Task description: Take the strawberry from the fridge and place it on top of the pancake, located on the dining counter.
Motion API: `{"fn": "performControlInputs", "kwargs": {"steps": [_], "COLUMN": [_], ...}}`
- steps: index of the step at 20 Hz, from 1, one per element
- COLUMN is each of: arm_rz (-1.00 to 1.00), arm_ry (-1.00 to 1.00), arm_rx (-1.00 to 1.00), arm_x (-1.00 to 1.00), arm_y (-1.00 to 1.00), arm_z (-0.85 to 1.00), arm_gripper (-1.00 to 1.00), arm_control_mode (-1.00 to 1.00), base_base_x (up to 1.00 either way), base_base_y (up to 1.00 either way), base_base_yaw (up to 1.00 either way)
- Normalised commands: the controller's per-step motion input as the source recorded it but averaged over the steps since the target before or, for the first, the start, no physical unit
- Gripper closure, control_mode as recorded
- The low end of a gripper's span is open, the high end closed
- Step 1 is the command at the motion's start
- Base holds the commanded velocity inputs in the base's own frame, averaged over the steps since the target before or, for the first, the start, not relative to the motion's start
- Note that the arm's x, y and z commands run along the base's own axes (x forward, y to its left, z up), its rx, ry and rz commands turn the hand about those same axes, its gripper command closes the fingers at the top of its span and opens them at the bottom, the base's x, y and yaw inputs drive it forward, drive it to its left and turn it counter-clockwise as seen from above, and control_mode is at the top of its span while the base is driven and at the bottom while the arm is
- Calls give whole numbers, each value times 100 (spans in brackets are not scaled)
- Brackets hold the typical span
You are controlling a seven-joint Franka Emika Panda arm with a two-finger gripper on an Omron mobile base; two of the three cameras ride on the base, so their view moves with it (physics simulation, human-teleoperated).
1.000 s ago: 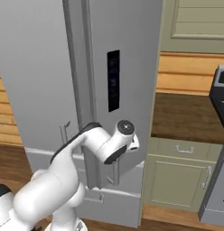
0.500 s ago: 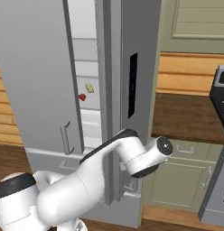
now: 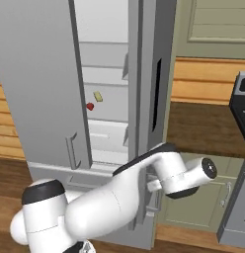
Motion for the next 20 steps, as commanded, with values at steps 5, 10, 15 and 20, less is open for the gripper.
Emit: {"fn": "performControlInputs", "kwargs": {"steps": [5, 10, 15, 20], "arm_rz": [1, -5, -22, -23], "arm_ry": [-16, -12, -1, 9], "arm_rx": [47, 8, -14, -33], "arm_x": [-22, -90, -100, -71], "arm_y": [-71, 10, 64, 85], "arm_z": [20, 25, 33, 53], "arm_gripper": [-100, -100, -100, -100], "arm_control_mode": [-100, -100, -100, -100], "base_base_x": [0, 0, 0, 0], "base_base_y": [0, 0, 0, 0], "base_base_yaw": [0, 0, 0, 0]}}
